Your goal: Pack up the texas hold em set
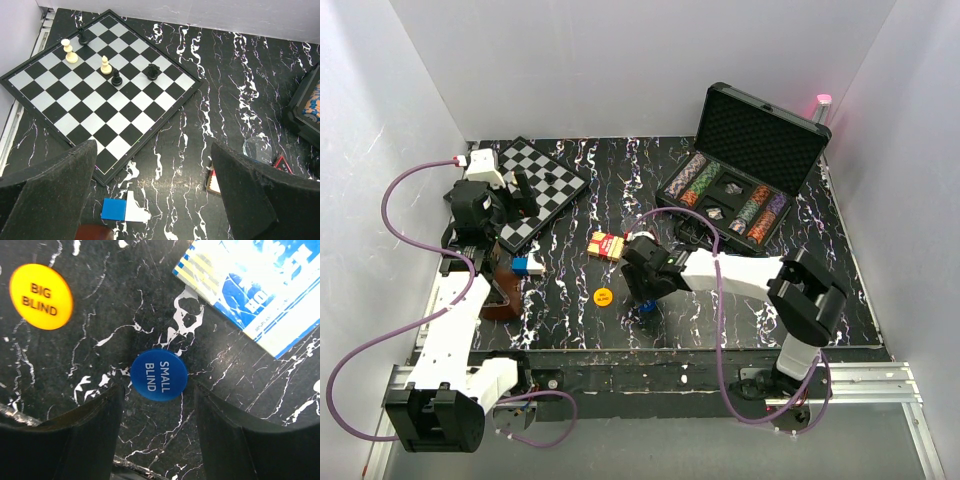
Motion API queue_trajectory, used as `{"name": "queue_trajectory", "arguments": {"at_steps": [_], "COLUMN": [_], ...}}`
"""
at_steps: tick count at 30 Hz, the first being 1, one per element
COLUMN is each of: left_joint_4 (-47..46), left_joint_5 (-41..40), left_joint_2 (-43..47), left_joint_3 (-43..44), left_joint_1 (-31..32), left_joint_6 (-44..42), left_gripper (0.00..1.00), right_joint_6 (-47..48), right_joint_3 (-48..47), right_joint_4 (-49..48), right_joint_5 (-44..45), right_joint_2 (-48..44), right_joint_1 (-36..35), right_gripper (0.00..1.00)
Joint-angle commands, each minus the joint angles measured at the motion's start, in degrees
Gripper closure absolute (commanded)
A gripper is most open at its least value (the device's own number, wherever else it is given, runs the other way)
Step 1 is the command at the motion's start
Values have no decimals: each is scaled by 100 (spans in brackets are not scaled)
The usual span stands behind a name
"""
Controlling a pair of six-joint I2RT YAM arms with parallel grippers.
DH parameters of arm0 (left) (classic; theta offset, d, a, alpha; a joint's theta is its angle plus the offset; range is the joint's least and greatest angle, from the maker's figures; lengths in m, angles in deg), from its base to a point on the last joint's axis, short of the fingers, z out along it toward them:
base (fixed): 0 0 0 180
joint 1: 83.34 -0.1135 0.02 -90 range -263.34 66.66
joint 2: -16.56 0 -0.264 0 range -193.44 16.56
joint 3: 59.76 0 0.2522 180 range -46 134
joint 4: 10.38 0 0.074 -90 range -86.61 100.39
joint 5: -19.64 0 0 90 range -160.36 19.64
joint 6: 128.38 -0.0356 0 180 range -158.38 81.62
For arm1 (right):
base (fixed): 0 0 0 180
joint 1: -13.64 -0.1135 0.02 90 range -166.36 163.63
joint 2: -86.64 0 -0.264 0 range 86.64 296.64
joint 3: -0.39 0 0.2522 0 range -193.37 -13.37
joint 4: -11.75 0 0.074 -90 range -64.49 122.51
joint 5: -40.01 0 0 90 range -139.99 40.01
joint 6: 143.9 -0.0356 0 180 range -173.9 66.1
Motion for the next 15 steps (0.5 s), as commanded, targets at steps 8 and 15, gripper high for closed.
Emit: {"name": "queue_trajectory", "arguments": {"at_steps": [8,15], "left_joint_4": [-72,-64], "left_joint_5": [-90,-107], "left_joint_2": [140,140], "left_joint_3": [-32,-32], "left_joint_1": [26,26], "left_joint_6": [-103,-111], "left_gripper": [2,2], "right_joint_6": [-164,-146], "right_joint_3": [-726,-964], "right_joint_4": [721,941], "right_joint_5": [268,338], "right_joint_2": [538,775], "right_joint_1": [-204,-301], "right_gripper": [35,35]}}
